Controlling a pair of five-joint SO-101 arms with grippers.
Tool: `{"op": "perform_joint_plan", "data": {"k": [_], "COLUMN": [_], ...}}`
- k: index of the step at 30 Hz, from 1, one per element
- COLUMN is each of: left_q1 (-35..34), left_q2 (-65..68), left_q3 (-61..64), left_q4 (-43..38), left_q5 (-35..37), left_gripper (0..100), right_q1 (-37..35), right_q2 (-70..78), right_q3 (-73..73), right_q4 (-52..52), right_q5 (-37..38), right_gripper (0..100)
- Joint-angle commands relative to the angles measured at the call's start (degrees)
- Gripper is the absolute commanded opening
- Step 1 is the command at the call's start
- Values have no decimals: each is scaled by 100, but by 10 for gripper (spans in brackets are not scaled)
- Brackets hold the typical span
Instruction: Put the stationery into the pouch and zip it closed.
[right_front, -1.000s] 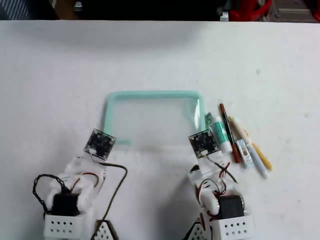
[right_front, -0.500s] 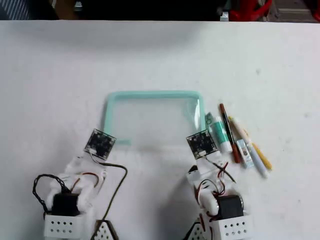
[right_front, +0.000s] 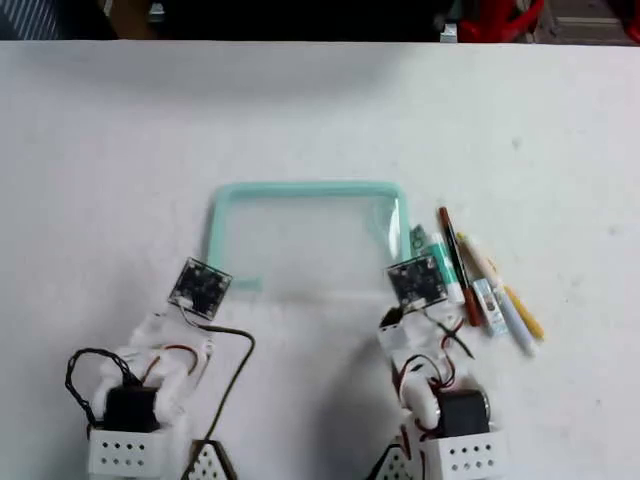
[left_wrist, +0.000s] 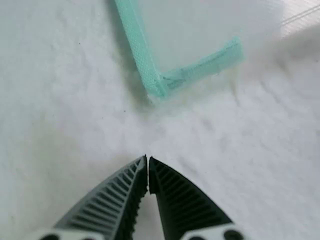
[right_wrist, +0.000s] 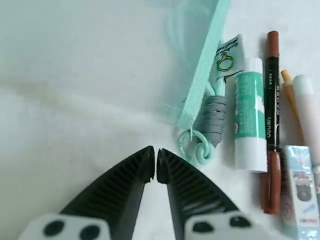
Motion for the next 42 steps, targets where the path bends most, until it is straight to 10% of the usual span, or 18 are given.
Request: {"op": "perform_joint_plan", "data": {"k": [1, 6, 15, 23, 35, 42], "left_q1": [84, 84, 84, 84, 84, 84], "left_q2": [-31, -31, -31, -31, -31, -31], "left_q3": [-26, -26, -26, -26, -26, -26], "left_q4": [35, 35, 35, 35, 35, 35], "left_q5": [-9, -9, -9, -9, -9, -9], "left_gripper": [25, 25, 25, 25, 25, 25], "right_q1": [180, 189, 681, 673, 716, 716], "right_q2": [-57, -48, -22, -40, -13, -22], "right_q3": [35, 35, 35, 35, 35, 35], "right_q4": [-198, -251, 101, 57, -198, -207], "right_q5": [-44, -44, -44, -53, -334, -492], "right_gripper": [25, 47, 379, 5, 350, 10]}}
